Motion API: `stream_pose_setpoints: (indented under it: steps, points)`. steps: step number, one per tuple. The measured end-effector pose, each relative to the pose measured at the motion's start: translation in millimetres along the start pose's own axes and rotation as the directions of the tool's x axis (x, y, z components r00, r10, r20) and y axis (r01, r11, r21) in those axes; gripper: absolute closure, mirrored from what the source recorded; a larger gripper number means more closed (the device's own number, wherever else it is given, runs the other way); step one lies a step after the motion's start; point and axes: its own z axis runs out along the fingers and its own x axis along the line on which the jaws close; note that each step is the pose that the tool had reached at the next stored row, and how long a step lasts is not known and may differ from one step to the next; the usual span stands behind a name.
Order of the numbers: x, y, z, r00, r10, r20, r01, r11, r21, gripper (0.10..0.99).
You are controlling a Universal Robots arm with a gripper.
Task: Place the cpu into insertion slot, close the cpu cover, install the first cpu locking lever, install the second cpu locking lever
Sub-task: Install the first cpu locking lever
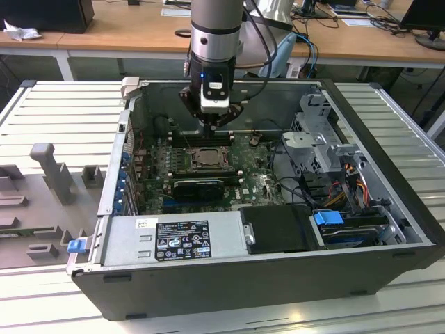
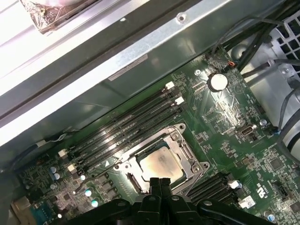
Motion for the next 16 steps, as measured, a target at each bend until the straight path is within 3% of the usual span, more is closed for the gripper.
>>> stream_pose_setpoints:
  steps: [16]
  points:
    - [0.0,0.0,0.0,0.9941,-0.108,-0.0019,0.108,0.9941,0.002,0.98]
